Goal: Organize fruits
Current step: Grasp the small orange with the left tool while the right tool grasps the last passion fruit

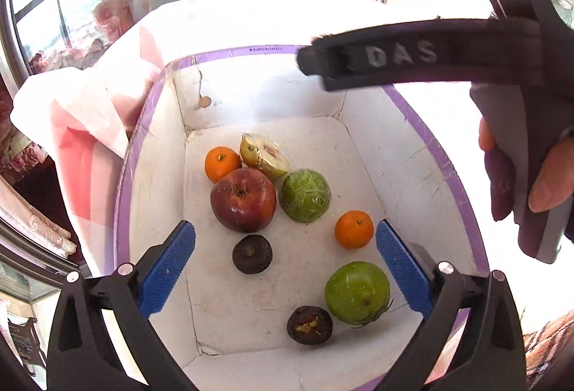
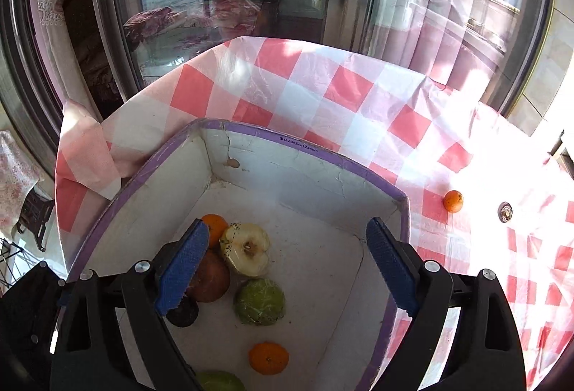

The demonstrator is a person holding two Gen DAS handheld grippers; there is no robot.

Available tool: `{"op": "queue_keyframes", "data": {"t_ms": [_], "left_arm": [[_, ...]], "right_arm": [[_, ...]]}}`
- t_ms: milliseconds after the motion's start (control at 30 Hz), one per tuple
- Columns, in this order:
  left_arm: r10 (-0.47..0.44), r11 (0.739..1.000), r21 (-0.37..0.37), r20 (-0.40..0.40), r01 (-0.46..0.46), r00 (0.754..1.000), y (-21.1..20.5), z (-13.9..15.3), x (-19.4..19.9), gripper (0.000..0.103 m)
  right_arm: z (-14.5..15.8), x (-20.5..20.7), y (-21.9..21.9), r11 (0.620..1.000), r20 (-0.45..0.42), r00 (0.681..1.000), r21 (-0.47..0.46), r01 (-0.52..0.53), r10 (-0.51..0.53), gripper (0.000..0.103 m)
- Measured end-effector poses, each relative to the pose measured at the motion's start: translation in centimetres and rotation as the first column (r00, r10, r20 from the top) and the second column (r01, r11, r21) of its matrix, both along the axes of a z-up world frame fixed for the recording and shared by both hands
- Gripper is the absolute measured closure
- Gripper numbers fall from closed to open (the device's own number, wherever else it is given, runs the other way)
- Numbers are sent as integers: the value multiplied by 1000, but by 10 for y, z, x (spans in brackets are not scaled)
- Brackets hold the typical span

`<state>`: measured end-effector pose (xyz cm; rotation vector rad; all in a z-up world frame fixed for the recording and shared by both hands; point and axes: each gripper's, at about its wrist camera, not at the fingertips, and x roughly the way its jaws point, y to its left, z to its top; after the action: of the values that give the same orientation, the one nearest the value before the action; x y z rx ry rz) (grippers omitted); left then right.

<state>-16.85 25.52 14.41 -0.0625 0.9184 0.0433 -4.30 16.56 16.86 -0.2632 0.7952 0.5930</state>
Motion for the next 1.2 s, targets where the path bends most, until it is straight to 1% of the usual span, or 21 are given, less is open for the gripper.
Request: {"op": "queue_keyframes", "data": {"t_ms": [100,167,233,300,367,467,567,633,700,800,867,967,1067,1200], "left_arm": [[20,999,27,64,-21,998,-10,10,9,2],[39,998,47,99,-43,994,-15,18,19,2],[36,998,47,123,-42,992,-21,27,33,2],[31,999,38,136,-36,990,-31,30,53,2],[18,999,33,142,-23,990,-46,31,77,2],[-2,1000,22,141,-1,990,-71,30,110,2],[-14,1000,10,114,13,993,-103,25,144,2],[-27,1000,-10,93,28,995,-126,21,162,2],[-46,998,-29,76,49,996,-147,17,178,2],[-79,996,-48,50,81,996,-181,7,198,2],[-96,994,-45,22,97,995,-200,-5,212,2],[-99,995,-24,-30,99,995,-219,-26,232,2],[-69,998,0,-79,69,994,-225,-47,251,2],[13,999,31,-120,-9,993,-219,-70,273,2]], "right_arm": [[1,-5,-56,996,15,997,41,74,-75,17],[-8,-2,-95,988,0,989,44,147,-147,17],[-23,4,-133,972,-43,972,44,233,-231,17],[-43,10,-165,949,-94,946,25,314,-310,17],[-65,17,-196,922,-141,913,1,386,-382,17],[-93,32,-229,885,-212,863,-22,465,-459,17],[-112,46,-255,868,-248,836,-39,496,-489,17],[-125,58,-267,865,-263,828,-51,500,-495,17],[-136,72,-278,865,-272,825,-58,499,-495,17],[-153,100,-295,871,-272,831,-68,486,-485,17],[-162,122,-304,877,-265,838,-71,476,-477,17],[-173,159,-310,885,-244,853,-69,460,-462,17],[-177,198,-310,892,-221,866,-53,448,-448,17],[-181,246,-298,907,-172,892,-27,420,-418,17]]}}
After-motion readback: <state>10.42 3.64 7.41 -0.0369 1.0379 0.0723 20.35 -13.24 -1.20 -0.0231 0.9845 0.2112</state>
